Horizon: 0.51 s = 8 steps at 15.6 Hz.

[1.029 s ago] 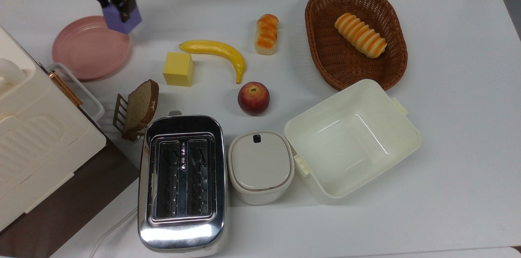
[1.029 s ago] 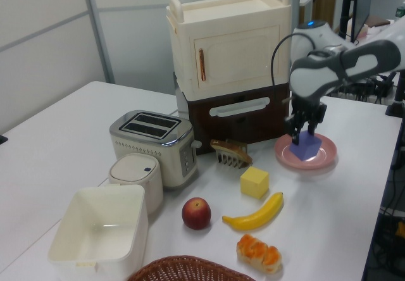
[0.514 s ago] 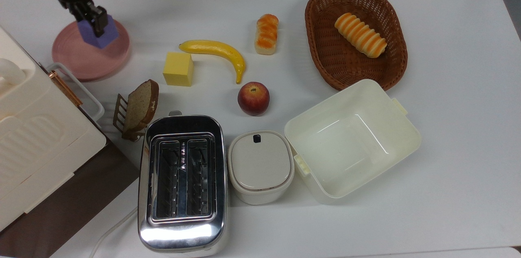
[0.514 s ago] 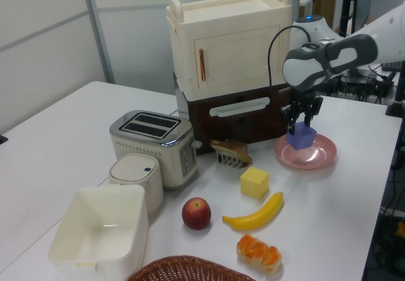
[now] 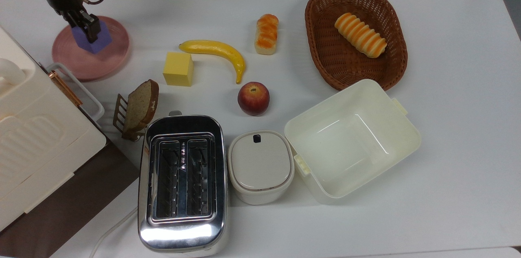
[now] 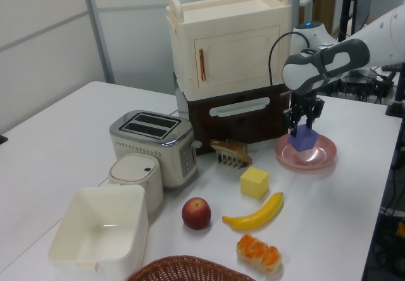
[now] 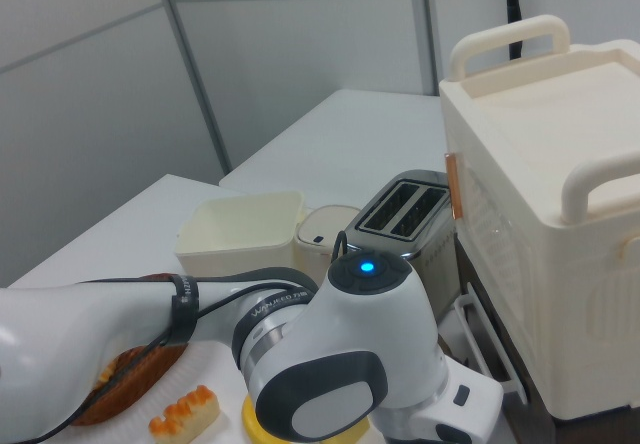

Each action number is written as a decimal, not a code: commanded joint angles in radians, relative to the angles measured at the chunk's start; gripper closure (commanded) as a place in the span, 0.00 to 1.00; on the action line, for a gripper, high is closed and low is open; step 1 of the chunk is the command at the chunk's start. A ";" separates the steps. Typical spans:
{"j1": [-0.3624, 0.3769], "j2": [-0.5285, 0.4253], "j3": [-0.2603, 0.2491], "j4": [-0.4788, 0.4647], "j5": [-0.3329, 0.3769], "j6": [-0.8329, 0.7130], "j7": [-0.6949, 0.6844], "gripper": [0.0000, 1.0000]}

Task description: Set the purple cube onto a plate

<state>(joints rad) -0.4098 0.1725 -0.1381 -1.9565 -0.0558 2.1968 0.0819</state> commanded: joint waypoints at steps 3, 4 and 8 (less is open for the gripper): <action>-0.001 0.002 0.002 0.005 0.025 0.004 -0.017 0.00; -0.001 0.002 0.002 0.005 0.025 0.004 -0.016 0.00; 0.000 0.002 0.003 0.004 0.025 0.004 -0.016 0.00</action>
<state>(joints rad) -0.4102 0.1736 -0.1373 -1.9565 -0.0557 2.1968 0.0819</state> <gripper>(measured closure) 0.000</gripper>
